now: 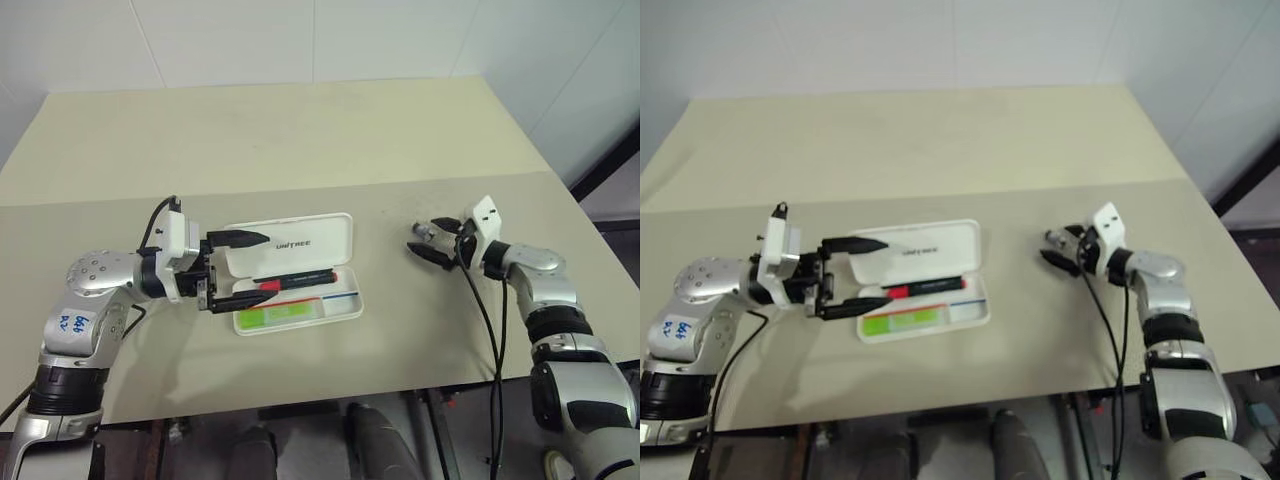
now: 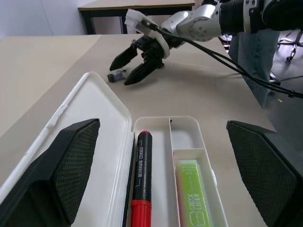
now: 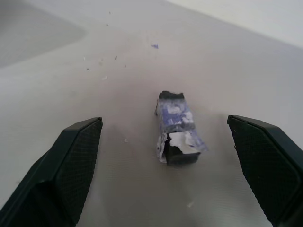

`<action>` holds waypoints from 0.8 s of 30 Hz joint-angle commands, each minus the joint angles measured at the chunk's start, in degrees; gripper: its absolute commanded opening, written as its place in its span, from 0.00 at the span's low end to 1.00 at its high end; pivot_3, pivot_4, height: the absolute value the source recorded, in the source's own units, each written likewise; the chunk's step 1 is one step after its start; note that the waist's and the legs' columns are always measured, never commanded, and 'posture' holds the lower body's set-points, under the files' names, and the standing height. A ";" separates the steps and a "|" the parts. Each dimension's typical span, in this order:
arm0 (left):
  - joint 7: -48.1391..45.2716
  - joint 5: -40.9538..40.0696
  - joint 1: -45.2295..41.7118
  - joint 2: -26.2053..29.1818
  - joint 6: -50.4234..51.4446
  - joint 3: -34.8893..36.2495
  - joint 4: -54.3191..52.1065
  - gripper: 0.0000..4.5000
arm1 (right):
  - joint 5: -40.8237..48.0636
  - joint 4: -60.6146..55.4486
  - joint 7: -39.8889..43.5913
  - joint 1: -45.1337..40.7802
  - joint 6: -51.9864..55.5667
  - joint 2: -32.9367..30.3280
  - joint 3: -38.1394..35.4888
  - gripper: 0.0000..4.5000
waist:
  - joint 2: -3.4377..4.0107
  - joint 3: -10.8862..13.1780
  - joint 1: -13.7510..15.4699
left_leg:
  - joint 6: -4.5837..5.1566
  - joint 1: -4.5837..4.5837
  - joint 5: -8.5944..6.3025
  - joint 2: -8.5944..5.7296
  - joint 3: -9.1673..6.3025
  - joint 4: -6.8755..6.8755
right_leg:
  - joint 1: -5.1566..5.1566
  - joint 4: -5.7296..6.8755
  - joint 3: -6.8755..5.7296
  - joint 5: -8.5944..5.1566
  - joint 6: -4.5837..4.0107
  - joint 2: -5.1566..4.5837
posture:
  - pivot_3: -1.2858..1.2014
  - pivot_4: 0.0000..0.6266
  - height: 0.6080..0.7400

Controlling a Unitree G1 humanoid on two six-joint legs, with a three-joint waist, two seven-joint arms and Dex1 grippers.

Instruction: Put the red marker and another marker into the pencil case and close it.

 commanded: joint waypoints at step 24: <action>0.58 0.17 -2.99 -0.89 -1.71 0.59 -0.34 1.00 | 1.86 -5.21 9.25 -2.82 -2.48 -0.26 -0.61 0.09 | 0.04 0.02 -0.35 | -0.03 0.03 0.01 0.00 0.00 0.03 | 0.05 0.03 0.00 0.02 0.04 0.00 | 0.52 0.24 1.00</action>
